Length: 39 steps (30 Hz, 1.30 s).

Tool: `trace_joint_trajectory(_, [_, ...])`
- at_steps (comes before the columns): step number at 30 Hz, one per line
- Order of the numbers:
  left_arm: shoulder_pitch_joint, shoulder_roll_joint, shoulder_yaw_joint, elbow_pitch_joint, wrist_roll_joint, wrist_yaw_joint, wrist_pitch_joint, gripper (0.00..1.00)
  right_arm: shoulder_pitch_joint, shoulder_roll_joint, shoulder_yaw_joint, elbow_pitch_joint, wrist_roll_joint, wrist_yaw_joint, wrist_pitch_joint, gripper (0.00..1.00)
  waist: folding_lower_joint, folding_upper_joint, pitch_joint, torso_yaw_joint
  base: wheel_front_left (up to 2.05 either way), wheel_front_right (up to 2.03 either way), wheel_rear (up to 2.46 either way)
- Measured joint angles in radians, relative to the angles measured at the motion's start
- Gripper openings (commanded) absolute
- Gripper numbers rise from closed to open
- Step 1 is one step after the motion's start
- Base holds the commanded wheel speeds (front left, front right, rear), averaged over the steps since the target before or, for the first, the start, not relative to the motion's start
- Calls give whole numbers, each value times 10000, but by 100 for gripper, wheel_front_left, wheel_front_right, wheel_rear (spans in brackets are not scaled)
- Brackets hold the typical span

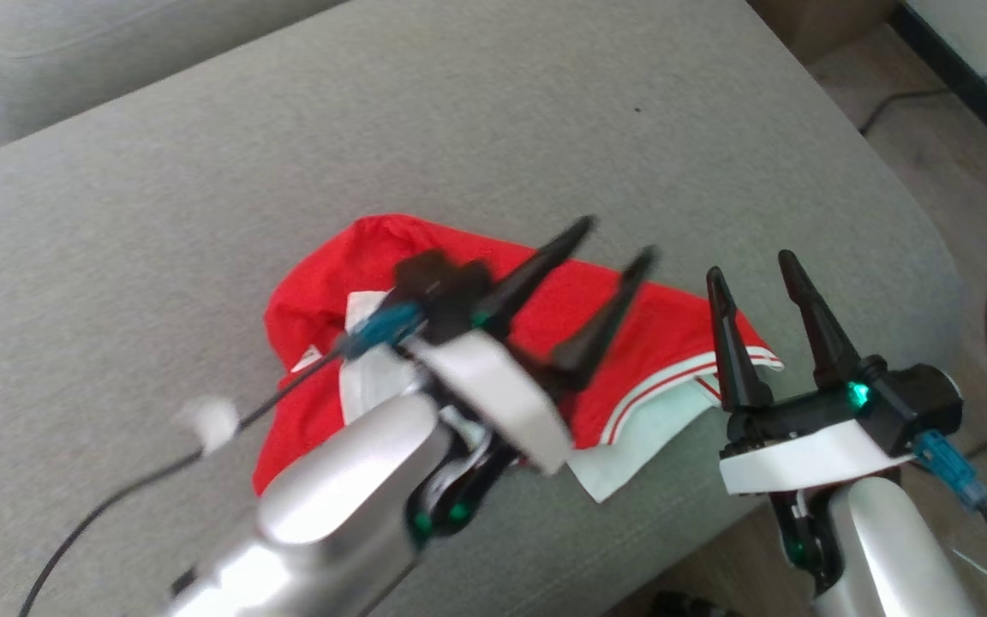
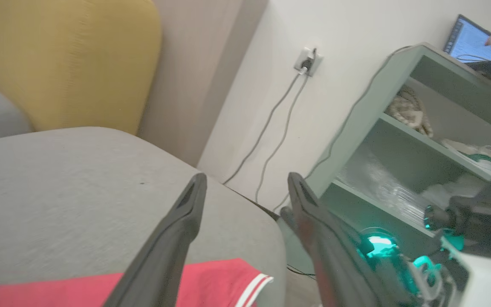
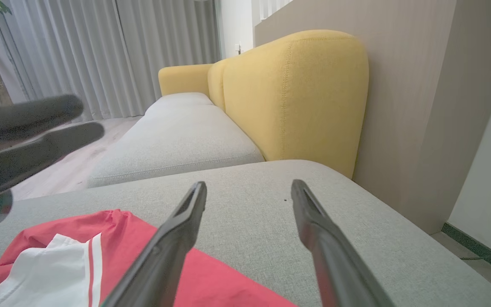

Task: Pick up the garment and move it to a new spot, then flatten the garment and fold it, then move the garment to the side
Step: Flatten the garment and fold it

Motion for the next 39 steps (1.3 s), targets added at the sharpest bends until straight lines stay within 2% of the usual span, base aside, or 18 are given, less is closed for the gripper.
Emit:
trace_joint_trajectory(6, [1682, 1313, 424, -671, 637, 1185, -1336, 100, 69, -2, -349, -209, -439, 0, 0, 100, -1, 0, -397, 506, 0, 0, 0])
trace_joint_trajectory(12, [4018, 2510, 1151, -1066, 571, 2182, -2138, 100, 545, 0, -516, -219, -779, 0, 0, 100, -2, 0, -834, 1114, 0, 0, 0])
trace_joint_trajectory(17, [4906, 2652, 1327, -1252, 430, 2197, -2295, 100, 566, 0, -453, -221, -838, 0, 0, 100, -2, 0, -873, 1443, 0, 0, 0])
trace_joint_trajectory(24, [4913, 2516, 1287, -1195, 642, 2173, -2355, 100, 563, 0, -364, -217, -838, 0, 0, 100, -1, 0, -710, 1640, 0, 0, 0])
trace_joint_trajectory(29, [4632, 2242, 917, -800, 725, 1914, -2021, 100, 531, 0, -261, -209, -836, 0, 0, 100, -1, 0, -602, 1574, 0, 0, 0])
trace_joint_trajectory(39, [4303, 2015, 775, 276, 685, 1921, -1626, 100, 495, 0, -230, -209, -832, 0, 0, 100, 0, 0, -447, 1225, 0, 0, 0])
